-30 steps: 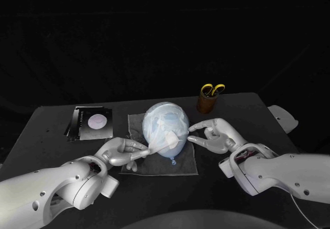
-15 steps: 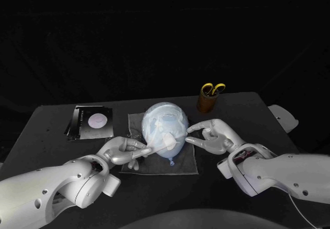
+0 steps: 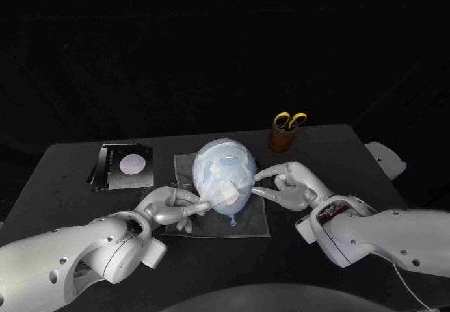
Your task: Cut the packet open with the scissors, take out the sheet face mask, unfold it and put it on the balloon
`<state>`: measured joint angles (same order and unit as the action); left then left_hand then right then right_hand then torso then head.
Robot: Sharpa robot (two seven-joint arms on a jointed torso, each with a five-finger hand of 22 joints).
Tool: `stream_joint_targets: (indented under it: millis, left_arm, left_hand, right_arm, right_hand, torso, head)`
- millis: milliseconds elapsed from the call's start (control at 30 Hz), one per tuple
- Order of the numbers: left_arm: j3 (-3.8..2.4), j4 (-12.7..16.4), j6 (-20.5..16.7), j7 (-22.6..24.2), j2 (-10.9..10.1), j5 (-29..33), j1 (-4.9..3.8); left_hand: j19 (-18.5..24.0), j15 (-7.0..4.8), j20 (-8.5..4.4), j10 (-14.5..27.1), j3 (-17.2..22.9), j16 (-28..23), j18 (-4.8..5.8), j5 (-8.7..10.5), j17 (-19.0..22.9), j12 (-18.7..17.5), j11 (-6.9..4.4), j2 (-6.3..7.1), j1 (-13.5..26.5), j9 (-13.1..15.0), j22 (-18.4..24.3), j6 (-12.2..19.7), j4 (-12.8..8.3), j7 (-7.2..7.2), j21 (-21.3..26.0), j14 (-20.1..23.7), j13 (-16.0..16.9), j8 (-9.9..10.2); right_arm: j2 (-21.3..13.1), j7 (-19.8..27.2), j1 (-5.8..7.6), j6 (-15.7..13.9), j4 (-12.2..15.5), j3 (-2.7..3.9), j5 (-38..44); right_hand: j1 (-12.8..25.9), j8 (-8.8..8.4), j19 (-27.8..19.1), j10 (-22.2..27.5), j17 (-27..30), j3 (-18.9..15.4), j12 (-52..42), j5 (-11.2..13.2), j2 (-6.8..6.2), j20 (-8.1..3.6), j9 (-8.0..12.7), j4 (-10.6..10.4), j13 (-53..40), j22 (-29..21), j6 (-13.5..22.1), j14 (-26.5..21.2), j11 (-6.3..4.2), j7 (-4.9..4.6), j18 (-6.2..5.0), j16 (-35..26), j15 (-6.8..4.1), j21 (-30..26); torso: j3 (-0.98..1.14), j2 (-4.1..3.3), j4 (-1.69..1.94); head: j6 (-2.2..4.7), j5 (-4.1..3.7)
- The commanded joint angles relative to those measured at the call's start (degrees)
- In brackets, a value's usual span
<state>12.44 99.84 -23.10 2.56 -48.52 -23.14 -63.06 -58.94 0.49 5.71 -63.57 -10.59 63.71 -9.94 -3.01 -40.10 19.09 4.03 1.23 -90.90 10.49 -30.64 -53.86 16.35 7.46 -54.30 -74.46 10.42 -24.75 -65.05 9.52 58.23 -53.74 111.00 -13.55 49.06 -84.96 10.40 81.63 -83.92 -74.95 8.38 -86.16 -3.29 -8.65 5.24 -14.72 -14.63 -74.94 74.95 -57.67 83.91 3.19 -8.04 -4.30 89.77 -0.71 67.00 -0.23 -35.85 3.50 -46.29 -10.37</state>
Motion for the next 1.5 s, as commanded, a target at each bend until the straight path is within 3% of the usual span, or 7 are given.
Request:
stream_joint_targets:
  millis: [33,400,600,1000,1100,1333,1500]
  left_arm:
    - [-0.05,0.27,2.6,0.38,0.1,0.27,0.0]
    - [-0.05,0.45,2.77,1.82,-0.18,3.89,0.0]
    - [-0.07,0.56,3.92,4.82,-0.6,8.41,0.13]
    - [-0.26,1.18,10.35,7.02,-1.59,12.46,0.25]
    - [-0.4,1.4,11.8,6.74,-1.71,12.71,0.24]
    - [-0.79,1.73,13.01,5.58,-2.0,11.94,0.2]
    - [-0.93,1.75,11.52,5.2,-2.09,11.72,0.17]
  left_hand:
    - [0.39,-0.56,-0.1,-0.57,-0.29,0.43,-0.59,0.23,-0.47,0.27,-0.15,-0.48,-1.13,-0.11,-0.33,-0.65,0.06,-0.2,-0.49,-0.04,-0.05,-0.2]
    - [0.77,-1.79,-1.13,-3.48,4.45,2.55,-0.4,0.17,-3.32,-0.8,-1.56,-6.4,-11.06,-0.21,-2.48,-4.48,-0.6,-1.5,-2.6,-0.71,-1.01,-0.49]
    - [1.18,-1.8,-1.37,-4.99,8.7,3.7,-0.19,0.18,-5.0,-1.33,-1.58,-7.25,-12.77,0.53,-4.14,-3.73,-0.07,-1.24,-4.18,-0.97,-1.19,-0.81]
    - [7.87,-1.15,-0.23,-2.72,21.88,4.34,-0.41,0.1,-3.02,1.22,-1.25,-2.28,-7.54,4.49,-3.92,-1.42,-0.02,-1.09,-3.84,5.32,1.72,-3.21]
    - [11.13,-0.36,0.93,0.03,27.75,0.41,-0.14,0.2,3.75,3.82,-0.79,0.21,-5.02,6.03,-3.67,-0.75,-0.53,-1.02,-2.48,13.63,3.94,-4.25]
    - [16.34,1.92,3.4,6.96,33.88,-2.61,0.51,0.23,4.88,8.8,0.95,2.63,-1.33,7.84,-2.59,-0.13,-2.28,-0.87,0.7,23.81,7.96,-5.4]
    - [17.59,4.06,4.92,15.76,37.18,-0.89,0.05,0.25,4.47,16.86,2.97,3.22,2.13,8.93,-1.98,0.21,-4.73,-0.87,2.06,30.57,13.65,-5.59]
  right_arm:
    - [0.04,0.11,-0.06,0.79,0.18,0.01,1.09]
    - [0.02,-0.18,-0.07,0.93,0.08,0.01,1.14]
    - [-0.01,-0.36,-0.07,1.1,-0.13,0.01,1.17]
    - [-0.64,-0.99,-0.07,1.5,-0.46,0.01,1.19]
    - [-1.06,-1.24,-0.06,1.66,-0.48,0.01,1.19]
    - [-1.56,-1.56,-0.06,1.85,-0.48,0.01,1.2]
    - [-1.78,-1.69,-0.06,1.98,-0.36,0.01,1.2]
  right_hand:
    - [-0.2,0.26,-0.09,-4.17,-15.05,-0.29,-0.28,0.28,0.57,0.11,-0.09,0.0,-13.04,6.62,-0.31,6.09,0.09,0.07,-0.1,0.23,0.08,0.22]
    - [-0.25,0.28,-0.11,-4.14,-15.05,-0.32,-0.23,0.28,0.57,0.1,-0.09,0.04,-13.0,6.62,-0.34,6.09,0.06,0.09,-0.11,0.23,0.05,0.19]
    - [-0.28,0.3,-0.15,-4.13,-15.05,-0.37,-0.21,0.28,0.59,0.09,-0.09,0.05,-12.99,6.59,-0.37,6.09,0.04,0.11,-0.14,0.23,0.03,0.09]
    - [-0.22,0.34,-0.2,-4.08,-15.05,-0.47,-0.12,0.29,0.59,0.07,-0.09,0.02,-12.94,6.56,-0.43,6.09,0.03,0.12,-0.17,0.23,0.0,-0.05]
    - [-0.15,0.36,-0.2,-4.08,-15.05,-0.54,-0.13,0.3,0.58,0.06,-0.09,-0.02,-12.94,6.57,-0.45,6.09,0.02,0.13,-0.17,0.23,0.0,-0.04]
    - [-0.15,0.36,-0.2,-4.08,-15.05,-0.54,-0.13,0.3,0.58,0.06,-0.09,-0.02,-12.94,6.57,-0.45,6.09,0.02,0.13,-0.17,0.23,0.0,-0.04]
    - [-0.02,0.37,-0.18,-4.08,-15.05,-0.68,-0.12,0.3,0.55,0.05,-0.09,-0.09,-12.94,6.6,-0.46,6.09,0.02,0.13,-0.16,0.23,-0.02,0.01]
  torso:
    - [-0.03,0.01,0.02]
    - [-0.02,-0.01,0.04]
    - [-0.04,-0.03,0.01]
    - [-0.05,0.01,0.04]
    - [-0.03,0.03,-0.01]
    - [0.03,0.04,-0.03]
    - [0.0,-0.02,-0.03]
  head:
    - [-0.09,-0.06]
    - [-0.05,-0.04]
    - [-0.02,-0.03]
    - [0.35,-0.16]
    - [0.43,-0.21]
    - [0.66,-0.23]
    - [0.82,-0.31]
